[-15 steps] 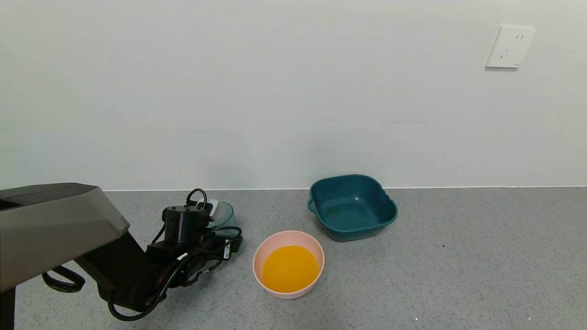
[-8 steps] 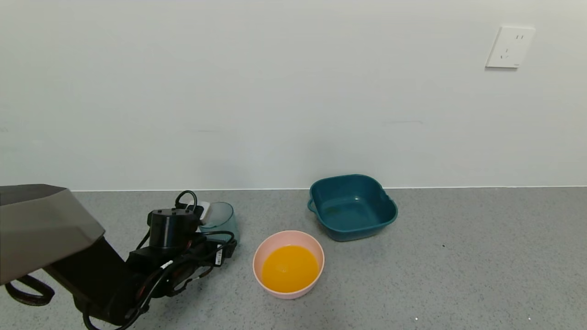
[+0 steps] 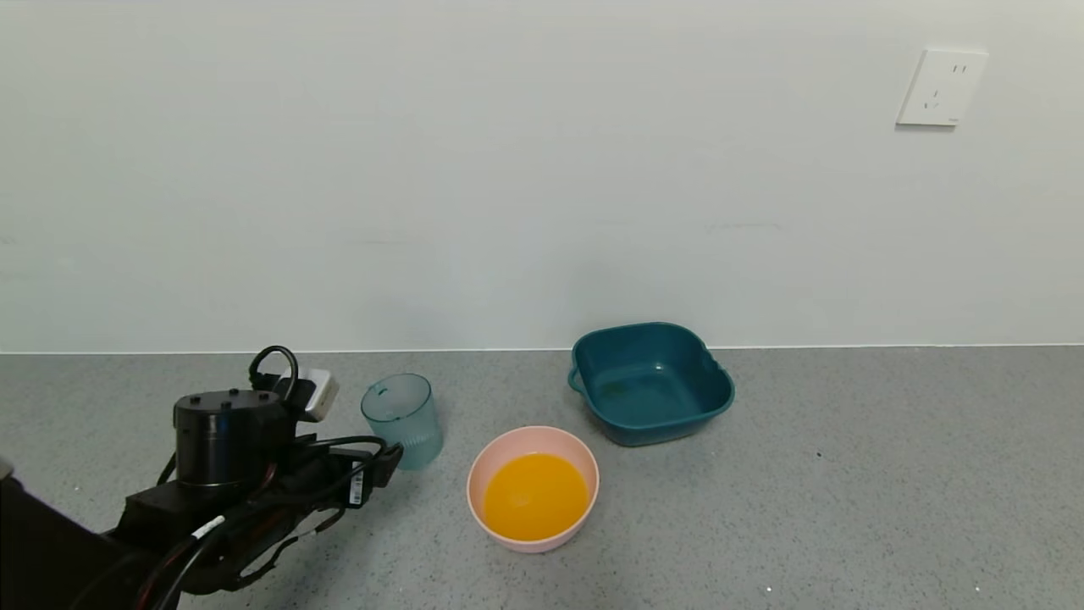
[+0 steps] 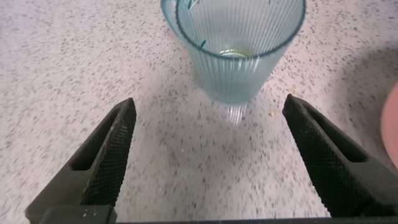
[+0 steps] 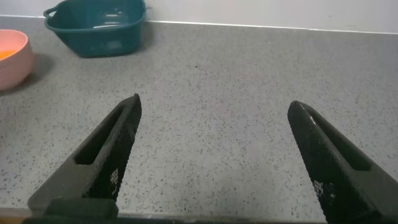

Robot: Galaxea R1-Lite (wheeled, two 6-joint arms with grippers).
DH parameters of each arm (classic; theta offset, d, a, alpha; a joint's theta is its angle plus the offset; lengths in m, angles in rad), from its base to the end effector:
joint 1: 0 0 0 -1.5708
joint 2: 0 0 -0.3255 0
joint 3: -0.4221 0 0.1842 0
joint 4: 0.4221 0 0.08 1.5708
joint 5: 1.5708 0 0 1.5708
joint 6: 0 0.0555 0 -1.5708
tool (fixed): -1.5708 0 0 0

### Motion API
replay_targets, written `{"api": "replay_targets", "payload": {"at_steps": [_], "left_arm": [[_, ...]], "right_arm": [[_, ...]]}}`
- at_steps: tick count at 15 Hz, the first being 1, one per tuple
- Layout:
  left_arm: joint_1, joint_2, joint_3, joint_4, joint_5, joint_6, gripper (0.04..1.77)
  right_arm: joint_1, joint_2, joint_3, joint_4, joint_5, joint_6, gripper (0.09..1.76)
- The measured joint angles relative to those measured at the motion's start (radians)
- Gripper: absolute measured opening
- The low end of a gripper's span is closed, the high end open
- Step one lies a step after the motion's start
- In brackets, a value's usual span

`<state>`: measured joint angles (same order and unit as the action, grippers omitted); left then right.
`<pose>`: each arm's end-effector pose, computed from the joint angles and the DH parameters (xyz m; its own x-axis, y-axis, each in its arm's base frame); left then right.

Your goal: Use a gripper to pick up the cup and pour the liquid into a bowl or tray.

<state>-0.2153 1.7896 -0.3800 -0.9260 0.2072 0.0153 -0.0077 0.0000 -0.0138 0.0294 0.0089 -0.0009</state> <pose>0.2867 -0.0510 0.1015 0.8903 0.0159 -0.4550 0.0381 0.9933 0.1092 -0.0230 0.0007 0.0757 0.9999 0.0012 -0.0156 -0.0012 1.0000 -0.0008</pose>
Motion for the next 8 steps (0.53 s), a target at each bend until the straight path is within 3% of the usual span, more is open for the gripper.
{"api": "replay_targets", "payload": {"at_steps": [5, 8], "left_arm": [[-0.002, -0.139, 0.091, 0.019, 0.000, 0.004, 1.71], [-0.005, -0.244, 0.109, 0.119, -0.010, 0.006, 1.71]], "right_arm": [[0.000, 0.000, 0.000, 0.000, 0.000, 0.000, 1.71], [0.000, 0.000, 0.000, 0.000, 0.000, 0.000, 1.71]]}}
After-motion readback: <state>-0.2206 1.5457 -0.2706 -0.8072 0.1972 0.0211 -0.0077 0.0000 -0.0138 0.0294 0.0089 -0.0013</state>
